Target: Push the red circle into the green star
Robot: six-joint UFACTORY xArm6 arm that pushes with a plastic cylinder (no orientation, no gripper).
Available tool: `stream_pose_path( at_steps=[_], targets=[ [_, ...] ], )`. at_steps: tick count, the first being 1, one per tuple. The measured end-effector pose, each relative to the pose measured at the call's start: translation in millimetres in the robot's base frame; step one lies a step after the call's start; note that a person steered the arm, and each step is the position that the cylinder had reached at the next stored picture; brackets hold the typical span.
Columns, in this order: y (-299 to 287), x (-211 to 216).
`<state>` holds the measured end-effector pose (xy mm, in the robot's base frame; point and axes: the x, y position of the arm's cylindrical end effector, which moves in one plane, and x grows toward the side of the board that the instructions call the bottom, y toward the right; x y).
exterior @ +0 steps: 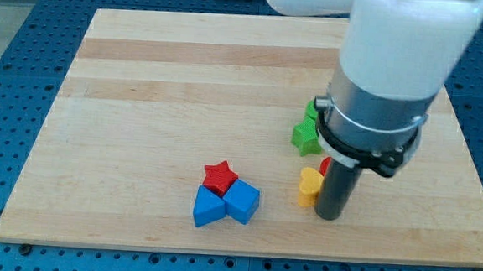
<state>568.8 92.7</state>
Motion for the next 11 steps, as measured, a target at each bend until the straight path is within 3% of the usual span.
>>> stream_pose_path(
  at_steps=[3,5,9,11],
  targets=[
    [32.5,12.1],
    [33.1,-33.5],
    [18.4,-16.0],
    [15.1,-44.2]
  ],
)
